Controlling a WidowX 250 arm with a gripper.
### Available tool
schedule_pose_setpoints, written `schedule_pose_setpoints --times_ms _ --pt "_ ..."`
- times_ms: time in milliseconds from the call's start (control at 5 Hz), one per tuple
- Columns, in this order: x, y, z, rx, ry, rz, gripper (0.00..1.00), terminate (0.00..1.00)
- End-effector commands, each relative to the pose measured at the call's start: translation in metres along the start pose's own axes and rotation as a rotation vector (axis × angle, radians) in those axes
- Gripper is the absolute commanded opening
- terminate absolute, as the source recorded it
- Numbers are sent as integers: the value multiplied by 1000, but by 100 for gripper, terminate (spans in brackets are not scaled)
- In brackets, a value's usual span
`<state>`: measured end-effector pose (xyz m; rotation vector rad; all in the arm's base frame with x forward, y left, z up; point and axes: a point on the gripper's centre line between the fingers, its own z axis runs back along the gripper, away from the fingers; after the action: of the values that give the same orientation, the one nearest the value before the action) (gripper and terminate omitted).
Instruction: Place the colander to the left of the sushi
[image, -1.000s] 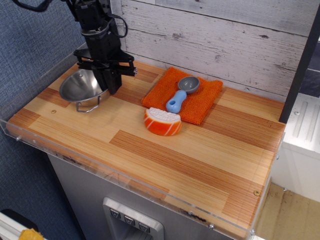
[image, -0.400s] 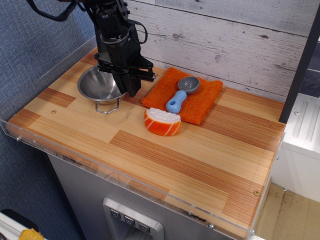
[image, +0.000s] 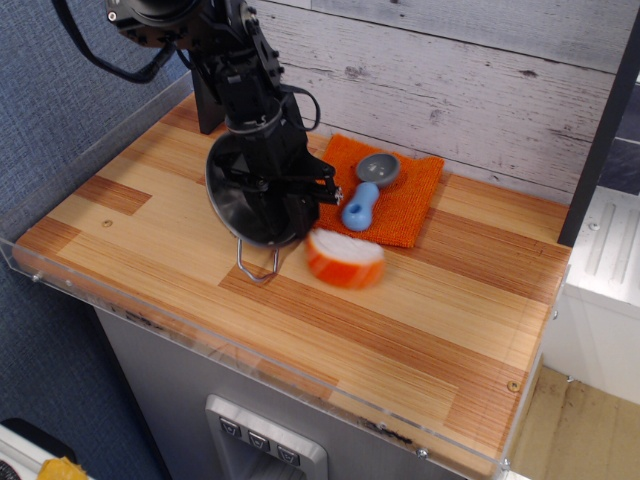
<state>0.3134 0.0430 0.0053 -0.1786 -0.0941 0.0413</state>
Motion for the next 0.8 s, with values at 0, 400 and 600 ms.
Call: schedule_pose_setpoints --times_ms 0,400,600 --pt "-13 -1 43 -22 -70 31 100 0" --pt "-21 13 80 -19 -144 84 100 0" --pt "-18 14 95 -14 -164 76 100 0"
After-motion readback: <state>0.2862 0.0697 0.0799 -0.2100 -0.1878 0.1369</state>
